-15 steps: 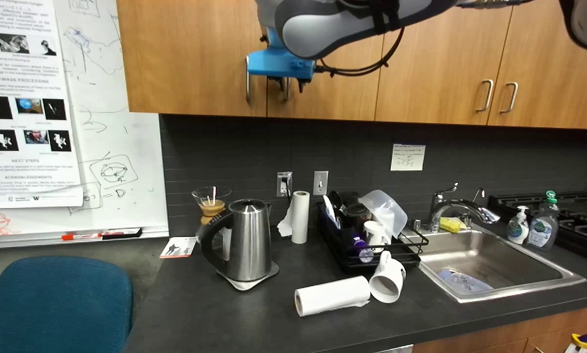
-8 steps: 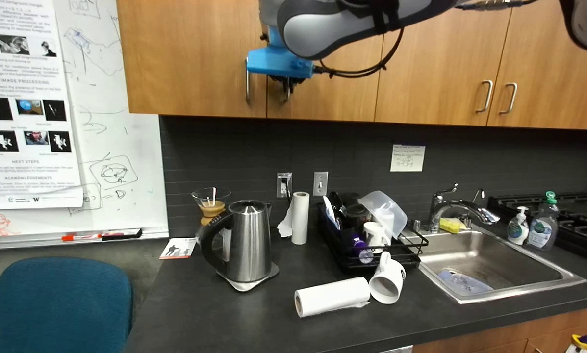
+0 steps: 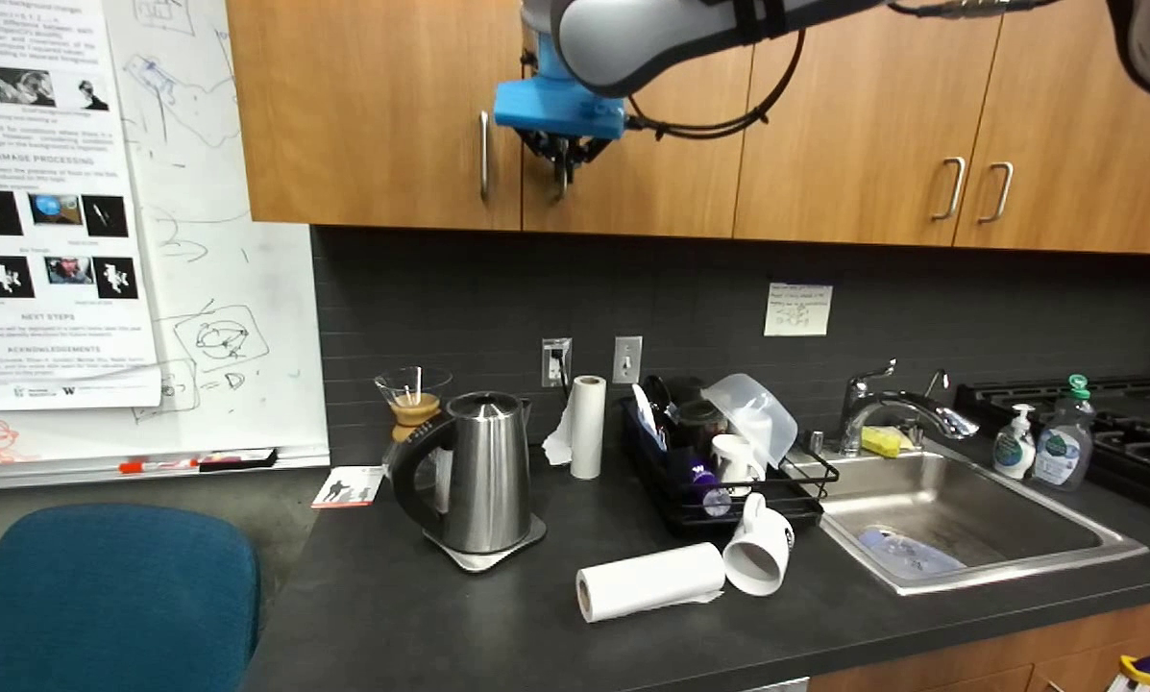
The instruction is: Open the door to the cupboard
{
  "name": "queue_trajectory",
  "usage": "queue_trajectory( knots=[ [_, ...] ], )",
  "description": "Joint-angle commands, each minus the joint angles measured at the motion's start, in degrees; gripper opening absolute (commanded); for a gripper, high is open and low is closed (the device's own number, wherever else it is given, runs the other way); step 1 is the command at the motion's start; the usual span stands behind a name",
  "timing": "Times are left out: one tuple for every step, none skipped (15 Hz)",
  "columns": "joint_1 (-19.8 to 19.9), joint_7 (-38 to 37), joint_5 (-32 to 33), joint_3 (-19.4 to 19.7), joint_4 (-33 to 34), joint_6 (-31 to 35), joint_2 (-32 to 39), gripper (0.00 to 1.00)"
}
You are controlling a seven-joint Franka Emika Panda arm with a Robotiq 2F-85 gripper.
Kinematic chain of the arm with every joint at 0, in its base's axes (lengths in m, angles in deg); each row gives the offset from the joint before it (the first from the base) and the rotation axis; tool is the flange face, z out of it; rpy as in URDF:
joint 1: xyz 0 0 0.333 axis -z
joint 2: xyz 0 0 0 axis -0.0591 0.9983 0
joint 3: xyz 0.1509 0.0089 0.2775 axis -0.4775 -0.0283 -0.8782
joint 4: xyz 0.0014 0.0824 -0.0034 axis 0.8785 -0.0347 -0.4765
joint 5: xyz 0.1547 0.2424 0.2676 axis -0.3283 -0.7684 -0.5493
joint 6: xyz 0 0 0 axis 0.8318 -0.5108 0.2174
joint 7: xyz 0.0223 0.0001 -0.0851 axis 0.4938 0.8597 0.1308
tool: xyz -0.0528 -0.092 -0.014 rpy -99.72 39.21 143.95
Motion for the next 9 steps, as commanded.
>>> queue_trajectory(
  knots=[
    [1.27, 6.20, -9.00, 0.84, -2.64, 4.71, -1.32, 0.03],
    [1.46, 7.79, -10.30, 1.02, -3.58, 5.17, -2.02, 0.03],
    [1.51, 9.13, -11.64, 1.04, -4.98, 5.57, -3.03, 0.03],
    [1.50, 9.65, -12.37, 1.01, -6.19, 6.13, -3.76, 0.03],
    [1.50, 9.79, -12.69, 0.98, -7.29, 6.61, -4.36, 0.03],
    [1.41, 9.42, -12.79, 0.84, -8.79, 6.97, -5.21, 0.03],
    [1.34, 9.19, -12.99, 0.68, -10.06, 7.44, -6.05, 0.03],
    [1.21, 8.22, -12.59, 0.44, -11.74, 7.50, -7.28, 0.03],
    [1.13, 7.49, -12.17, 0.18, -13.28, 7.78, -8.52, 0.03]
  ],
)
